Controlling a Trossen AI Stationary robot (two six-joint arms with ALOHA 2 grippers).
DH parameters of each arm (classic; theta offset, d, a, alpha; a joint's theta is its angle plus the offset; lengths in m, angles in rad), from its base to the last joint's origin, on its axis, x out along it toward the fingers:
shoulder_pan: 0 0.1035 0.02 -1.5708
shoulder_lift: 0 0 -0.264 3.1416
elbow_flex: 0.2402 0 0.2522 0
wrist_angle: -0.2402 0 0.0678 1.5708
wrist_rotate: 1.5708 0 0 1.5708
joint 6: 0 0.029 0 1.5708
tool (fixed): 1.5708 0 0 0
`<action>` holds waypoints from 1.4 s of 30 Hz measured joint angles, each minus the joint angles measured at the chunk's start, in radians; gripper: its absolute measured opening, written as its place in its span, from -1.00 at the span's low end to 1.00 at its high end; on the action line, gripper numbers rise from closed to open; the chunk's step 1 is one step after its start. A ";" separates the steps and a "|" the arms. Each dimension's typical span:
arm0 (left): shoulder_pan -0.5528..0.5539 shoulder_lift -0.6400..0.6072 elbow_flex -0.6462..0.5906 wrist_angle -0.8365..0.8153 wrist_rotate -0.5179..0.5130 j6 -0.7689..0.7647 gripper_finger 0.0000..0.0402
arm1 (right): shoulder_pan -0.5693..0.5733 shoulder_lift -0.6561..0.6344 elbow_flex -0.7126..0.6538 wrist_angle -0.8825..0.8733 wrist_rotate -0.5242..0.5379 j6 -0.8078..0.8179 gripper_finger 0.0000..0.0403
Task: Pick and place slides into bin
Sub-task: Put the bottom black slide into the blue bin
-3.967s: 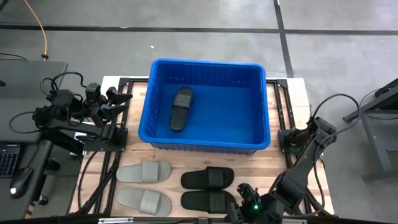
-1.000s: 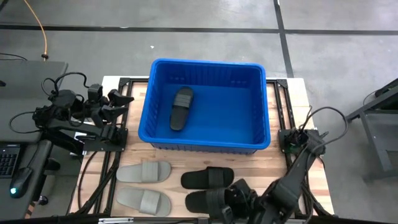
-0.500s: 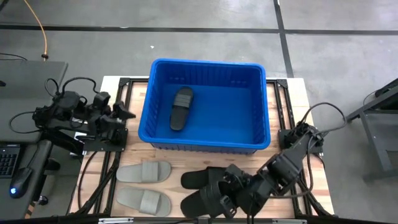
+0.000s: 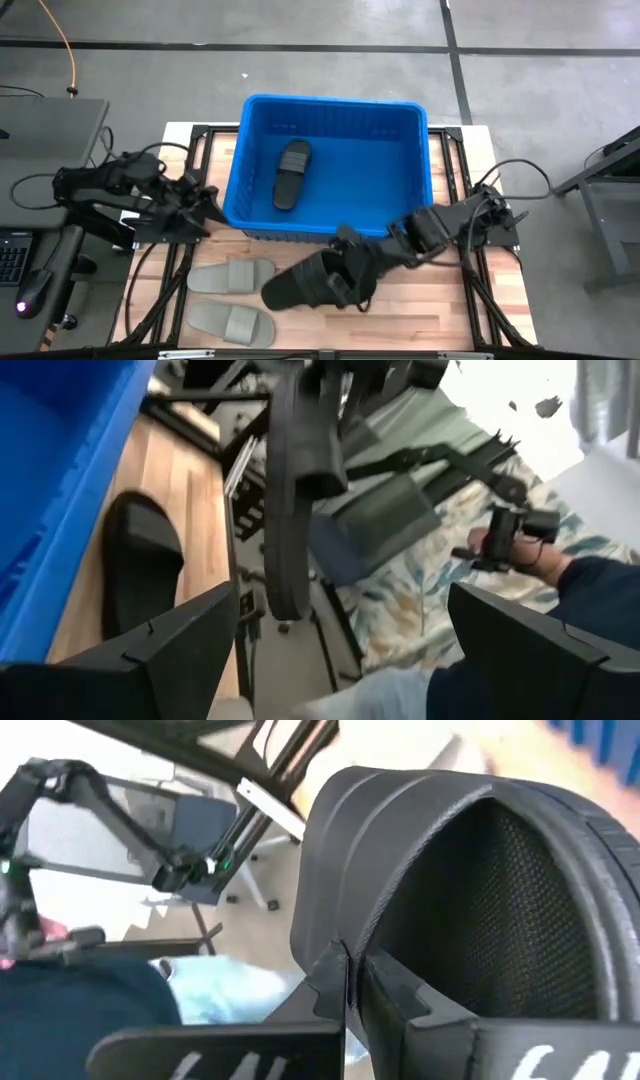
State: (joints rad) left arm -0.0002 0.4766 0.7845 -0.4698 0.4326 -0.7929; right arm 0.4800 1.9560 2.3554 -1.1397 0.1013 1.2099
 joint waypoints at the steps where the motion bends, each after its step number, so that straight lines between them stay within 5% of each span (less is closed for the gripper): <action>1: 0.000 0.017 0.000 0.000 0.009 0.000 0.74 | -0.016 0.000 0.000 0.000 -0.004 -0.016 -1.00; 13: 0.000 0.227 0.000 0.131 0.026 0.027 0.74 | -0.174 0.000 0.000 0.023 -0.076 -0.233 -1.00; 28: 0.000 0.377 0.000 0.273 0.108 0.063 0.68 | -0.220 0.001 0.000 0.140 -0.112 -0.321 -1.00; 33: 0.000 0.400 0.000 0.302 0.143 0.066 0.29 | -0.219 0.001 0.000 0.163 -0.103 -0.358 -1.00; 40: 0.001 0.423 -0.001 0.288 0.182 0.137 -0.74 | -0.224 0.001 0.000 0.198 -0.101 -0.366 -1.00; 42: 0.001 0.422 -0.002 0.283 0.182 0.151 -0.75 | -0.223 0.001 0.000 0.200 -0.096 -0.369 -1.00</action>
State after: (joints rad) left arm 0.0006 0.8989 0.7830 -0.1866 0.6144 -0.6417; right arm 0.2573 1.9572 2.3550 -0.9398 0.0055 0.8410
